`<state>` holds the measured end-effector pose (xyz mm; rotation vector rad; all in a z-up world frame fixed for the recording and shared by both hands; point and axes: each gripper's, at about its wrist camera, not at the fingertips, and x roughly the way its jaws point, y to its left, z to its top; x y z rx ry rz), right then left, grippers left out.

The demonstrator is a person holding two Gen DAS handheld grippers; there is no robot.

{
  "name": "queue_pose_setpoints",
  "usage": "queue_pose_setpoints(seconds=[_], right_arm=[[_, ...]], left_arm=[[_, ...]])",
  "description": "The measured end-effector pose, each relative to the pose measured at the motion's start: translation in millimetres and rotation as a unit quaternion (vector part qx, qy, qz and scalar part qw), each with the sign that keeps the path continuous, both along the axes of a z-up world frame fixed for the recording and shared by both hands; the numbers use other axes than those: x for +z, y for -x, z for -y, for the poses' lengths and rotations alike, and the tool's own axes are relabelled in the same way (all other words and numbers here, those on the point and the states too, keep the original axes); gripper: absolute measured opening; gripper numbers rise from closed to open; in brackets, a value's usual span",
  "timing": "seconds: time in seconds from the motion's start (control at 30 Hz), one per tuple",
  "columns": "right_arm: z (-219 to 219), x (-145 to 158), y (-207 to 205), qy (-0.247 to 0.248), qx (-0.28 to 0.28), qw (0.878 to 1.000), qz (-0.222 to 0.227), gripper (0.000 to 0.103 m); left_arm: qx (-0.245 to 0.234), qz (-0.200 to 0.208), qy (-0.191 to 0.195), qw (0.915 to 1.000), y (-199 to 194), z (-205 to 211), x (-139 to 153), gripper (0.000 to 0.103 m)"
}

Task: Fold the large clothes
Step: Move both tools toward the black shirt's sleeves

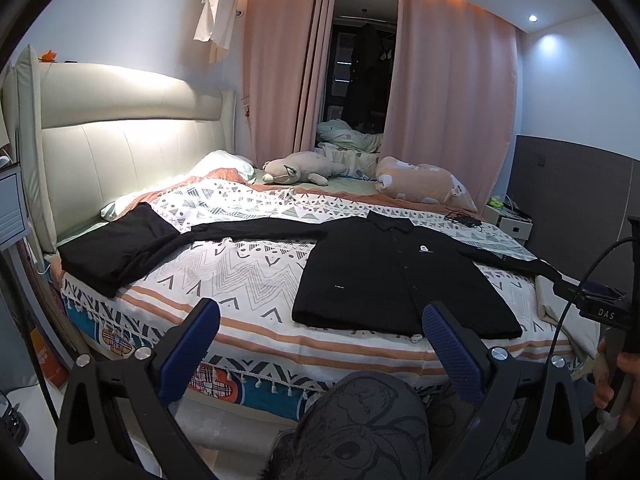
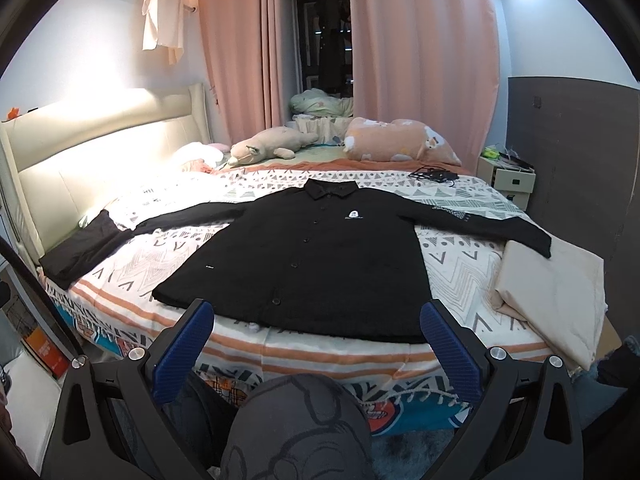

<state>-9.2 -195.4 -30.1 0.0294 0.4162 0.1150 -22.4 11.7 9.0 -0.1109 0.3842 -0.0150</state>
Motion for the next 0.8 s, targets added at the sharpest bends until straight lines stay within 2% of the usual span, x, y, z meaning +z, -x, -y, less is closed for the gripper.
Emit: queue_pose_setpoints(seconds=[0.37,0.8], right_arm=[[-2.6,4.4,-73.5,0.0,0.002,1.0,-0.01,0.103],[-13.5,9.4,-167.8,-0.005,-0.007,0.999,-0.032,0.103]], left_arm=[[0.017,-0.011,0.008,0.9998,-66.5,-12.8,-3.4,0.103],[0.042,-0.05,0.025,0.9975,-157.5,-35.8,-4.8,0.103]])
